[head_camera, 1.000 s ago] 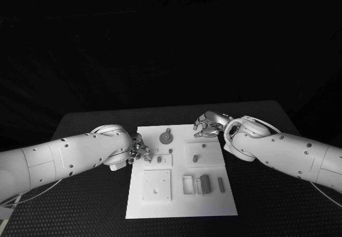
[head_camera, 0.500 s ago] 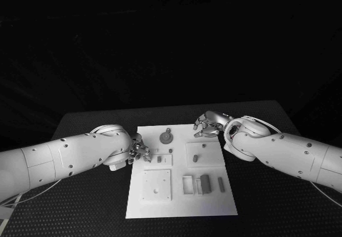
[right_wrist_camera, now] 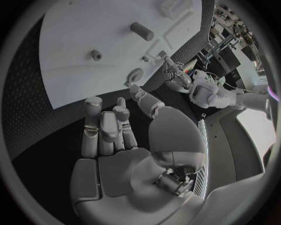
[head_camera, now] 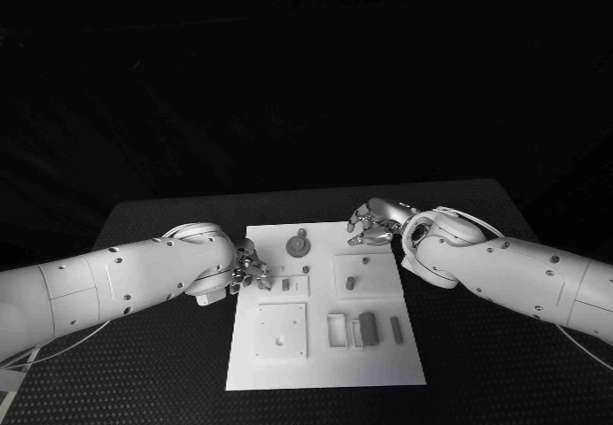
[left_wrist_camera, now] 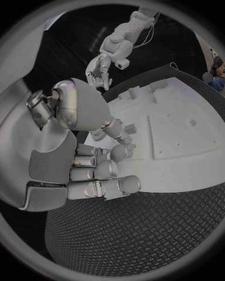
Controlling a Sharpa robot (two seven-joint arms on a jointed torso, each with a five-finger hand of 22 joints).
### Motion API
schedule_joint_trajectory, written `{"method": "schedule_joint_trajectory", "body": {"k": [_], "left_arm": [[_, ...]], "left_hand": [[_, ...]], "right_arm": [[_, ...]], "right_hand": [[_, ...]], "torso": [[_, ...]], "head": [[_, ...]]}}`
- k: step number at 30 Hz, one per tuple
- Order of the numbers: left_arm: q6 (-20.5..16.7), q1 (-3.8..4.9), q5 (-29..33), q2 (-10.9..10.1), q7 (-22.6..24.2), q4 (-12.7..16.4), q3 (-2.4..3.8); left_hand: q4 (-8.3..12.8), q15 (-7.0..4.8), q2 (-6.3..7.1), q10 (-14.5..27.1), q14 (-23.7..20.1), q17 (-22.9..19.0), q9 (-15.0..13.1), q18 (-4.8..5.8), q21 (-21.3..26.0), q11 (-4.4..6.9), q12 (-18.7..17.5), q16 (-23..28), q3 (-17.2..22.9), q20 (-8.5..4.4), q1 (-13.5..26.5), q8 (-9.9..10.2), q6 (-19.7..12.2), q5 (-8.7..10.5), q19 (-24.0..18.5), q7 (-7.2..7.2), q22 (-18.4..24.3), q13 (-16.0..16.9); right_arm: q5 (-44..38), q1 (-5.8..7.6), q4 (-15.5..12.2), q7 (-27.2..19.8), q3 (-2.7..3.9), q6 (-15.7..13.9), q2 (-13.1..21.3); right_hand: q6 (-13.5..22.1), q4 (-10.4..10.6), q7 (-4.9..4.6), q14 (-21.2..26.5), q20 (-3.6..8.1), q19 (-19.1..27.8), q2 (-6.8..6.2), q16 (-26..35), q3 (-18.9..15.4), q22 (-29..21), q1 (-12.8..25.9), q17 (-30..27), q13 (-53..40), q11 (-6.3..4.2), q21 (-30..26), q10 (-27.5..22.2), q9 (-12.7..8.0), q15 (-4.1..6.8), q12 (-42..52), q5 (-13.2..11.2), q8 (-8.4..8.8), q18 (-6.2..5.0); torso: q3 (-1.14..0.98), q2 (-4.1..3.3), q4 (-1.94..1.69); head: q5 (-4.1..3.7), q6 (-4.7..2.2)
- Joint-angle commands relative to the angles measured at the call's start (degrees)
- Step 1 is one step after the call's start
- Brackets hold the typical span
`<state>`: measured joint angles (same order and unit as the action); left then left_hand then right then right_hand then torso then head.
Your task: Assemble the parts on the task board
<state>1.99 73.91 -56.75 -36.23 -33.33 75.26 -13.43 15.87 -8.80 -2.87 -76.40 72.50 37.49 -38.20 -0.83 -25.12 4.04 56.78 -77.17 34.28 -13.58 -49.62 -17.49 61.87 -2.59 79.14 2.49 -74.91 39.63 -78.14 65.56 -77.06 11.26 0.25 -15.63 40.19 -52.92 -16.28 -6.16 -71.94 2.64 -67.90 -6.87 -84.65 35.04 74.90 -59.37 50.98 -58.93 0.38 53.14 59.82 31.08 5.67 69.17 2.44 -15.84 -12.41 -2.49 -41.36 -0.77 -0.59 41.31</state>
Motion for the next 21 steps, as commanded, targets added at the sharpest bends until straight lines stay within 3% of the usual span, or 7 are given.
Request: {"method": "schedule_joint_trajectory", "body": {"k": [1, 21], "left_arm": [[1.5, -0.20, 0.5, 0.1, -0.5, 0.1, -0.15], [2.0, -0.21, 0.6, 0.1, -0.7, -0.2, -0.14]], "left_hand": [[0.1, -1.05, -1.61, -0.3, 0.7, -0.1, 0.0, 0.35, -0.3, 0.00, 0.1, -0.2, 0.3, -0.06, -1.3, -0.6, 0.5, -0.20, 0.4, -0.05, -1.3, -0.1], [0.3, -1.06, -1.64, -0.3, 0.7, -0.1, 0.0, 0.35, -0.4, 0.02, 0.1, -0.2, 0.4, -0.05, -1.4, -0.6, 0.6, -0.20, 0.4, -0.08, -1.3, -0.1]], "right_arm": [[-0.3, -0.03, 0.0, -0.1, 0.02, 0.6, -0.1], [-0.3, -0.04, 0.0, -0.1, 0.02, 0.6, -0.1]], "right_hand": [[-0.8, 0.0, -0.79, 0.4, 0.26, 0.0, 0.13, 0.3, 0.4, 0.8, 0.4, -0.1, 0.1, 0.12, -0.2, -0.3, 0.1, 0.05, 0.3, 0.4, 0.24, -2.59], [-0.8, 0.0, -0.79, 0.4, 0.27, 0.0, 0.14, 0.4, 0.4, 0.8, 0.4, -0.1, 0.2, 0.12, -0.3, -0.3, 0.1, 0.06, 0.3, 0.4, 0.25, -2.59]], "torso": [[-0.01, 0.01, 0.00], [0.02, -0.01, -0.03]], "head": [[0.00, 0.02], [-0.04, 0.08]]}}
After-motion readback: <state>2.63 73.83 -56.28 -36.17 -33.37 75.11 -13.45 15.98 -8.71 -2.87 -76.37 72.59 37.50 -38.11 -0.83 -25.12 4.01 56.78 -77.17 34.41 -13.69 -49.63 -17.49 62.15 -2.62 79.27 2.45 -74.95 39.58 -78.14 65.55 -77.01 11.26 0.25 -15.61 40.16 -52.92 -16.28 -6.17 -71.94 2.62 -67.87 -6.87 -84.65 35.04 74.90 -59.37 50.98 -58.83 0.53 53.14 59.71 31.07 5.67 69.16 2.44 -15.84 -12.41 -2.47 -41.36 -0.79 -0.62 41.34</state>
